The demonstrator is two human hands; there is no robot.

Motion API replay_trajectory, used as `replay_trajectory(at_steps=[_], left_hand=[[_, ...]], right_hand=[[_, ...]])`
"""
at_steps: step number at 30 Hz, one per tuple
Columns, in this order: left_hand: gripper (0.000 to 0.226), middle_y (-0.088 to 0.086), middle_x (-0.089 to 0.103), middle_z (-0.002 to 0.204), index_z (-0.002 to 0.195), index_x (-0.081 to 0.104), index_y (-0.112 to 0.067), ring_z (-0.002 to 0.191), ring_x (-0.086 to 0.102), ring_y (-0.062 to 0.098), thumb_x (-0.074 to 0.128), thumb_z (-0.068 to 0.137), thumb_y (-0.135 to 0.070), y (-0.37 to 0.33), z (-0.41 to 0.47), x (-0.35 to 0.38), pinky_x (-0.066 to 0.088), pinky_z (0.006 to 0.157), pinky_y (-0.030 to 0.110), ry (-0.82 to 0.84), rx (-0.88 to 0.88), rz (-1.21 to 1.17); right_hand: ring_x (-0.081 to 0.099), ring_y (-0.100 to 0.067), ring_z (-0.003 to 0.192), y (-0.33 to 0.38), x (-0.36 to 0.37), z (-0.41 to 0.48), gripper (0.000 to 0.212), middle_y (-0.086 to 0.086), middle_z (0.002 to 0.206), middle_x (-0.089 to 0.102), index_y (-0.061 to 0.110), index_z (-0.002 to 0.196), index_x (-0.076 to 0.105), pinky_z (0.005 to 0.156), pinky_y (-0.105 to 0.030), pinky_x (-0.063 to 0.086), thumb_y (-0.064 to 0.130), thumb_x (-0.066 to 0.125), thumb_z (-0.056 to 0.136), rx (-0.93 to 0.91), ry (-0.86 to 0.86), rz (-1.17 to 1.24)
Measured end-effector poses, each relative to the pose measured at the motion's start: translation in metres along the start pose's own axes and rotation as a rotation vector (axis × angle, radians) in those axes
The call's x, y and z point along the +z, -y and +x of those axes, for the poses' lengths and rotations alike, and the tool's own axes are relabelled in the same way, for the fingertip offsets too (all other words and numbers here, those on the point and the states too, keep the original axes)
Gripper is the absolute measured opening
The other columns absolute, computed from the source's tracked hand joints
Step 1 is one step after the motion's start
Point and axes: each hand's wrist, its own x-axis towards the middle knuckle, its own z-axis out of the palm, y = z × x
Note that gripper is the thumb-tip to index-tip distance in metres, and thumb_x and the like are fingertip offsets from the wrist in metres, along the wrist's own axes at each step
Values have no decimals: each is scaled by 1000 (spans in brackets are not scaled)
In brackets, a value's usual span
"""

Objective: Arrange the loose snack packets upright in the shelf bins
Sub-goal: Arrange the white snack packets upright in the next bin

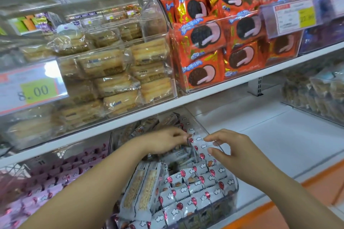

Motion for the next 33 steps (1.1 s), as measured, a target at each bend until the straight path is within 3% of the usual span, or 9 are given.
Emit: replay_trajectory(at_steps=[6, 10, 13, 22, 24, 28, 31, 33], left_hand=[[37, -2, 59, 123, 128, 56, -20, 103, 57, 17, 60, 92, -29, 13, 19, 17, 47, 92, 33, 14, -10, 342], [36, 2, 64, 109, 120, 59, -17, 97, 60, 19, 68, 86, -22, 15, 30, 21, 51, 84, 34, -17, -44, 374], [35, 3, 64, 103, 115, 59, -16, 92, 60, 21, 70, 83, -21, 13, 32, 23, 46, 72, 30, -33, -39, 448], [37, 6, 61, 85, 105, 63, -7, 67, 53, 21, 75, 79, -32, 13, 37, 29, 40, 55, 28, -36, 0, 695], [29, 5, 60, 81, 99, 64, -8, 67, 52, 20, 73, 81, -29, 13, 36, 27, 43, 55, 30, -14, -6, 671], [20, 5, 62, 101, 101, 58, -15, 80, 53, 18, 67, 83, -20, 17, 28, 18, 45, 68, 31, 4, -16, 431], [20, -4, 59, 99, 101, 55, -20, 84, 57, 12, 67, 86, -24, 20, 13, 2, 44, 68, 20, -104, 0, 267], [25, -6, 59, 100, 106, 54, -22, 88, 61, 11, 68, 86, -28, 19, 1, -7, 50, 74, 22, -178, 27, 194]], right_hand=[[49, 16, 96, 1, 0, 1, 22, 35, 97, 51, 40, 107, 61, 79, 2, 35, 28, 63, 89, 5, 1, 12], [48, 18, 95, 0, 0, 0, 21, 36, 95, 50, 40, 108, 61, 77, 3, 35, 30, 62, 89, 7, 7, 10], [46, 19, 96, 0, 0, 1, 22, 35, 94, 50, 38, 109, 62, 77, 3, 35, 30, 62, 89, 7, 7, 14], [48, 16, 96, 1, 1, 0, 23, 34, 97, 51, 37, 110, 63, 77, 4, 33, 28, 62, 89, 8, 6, 23], [48, 15, 97, 0, 1, 0, 23, 33, 98, 51, 36, 111, 63, 77, 4, 33, 28, 62, 89, 6, 10, 17], [47, 17, 97, -1, -1, -1, 23, 35, 98, 50, 37, 111, 62, 78, 5, 32, 28, 62, 89, 1, 12, 16], [42, 25, 96, 1, -2, -2, 22, 39, 101, 47, 42, 108, 58, 80, 8, 28, 29, 62, 89, -5, -5, 37], [40, 28, 98, 4, -2, -1, 26, 40, 104, 47, 46, 107, 53, 83, 8, 27, 30, 62, 89, -11, -50, 64]])
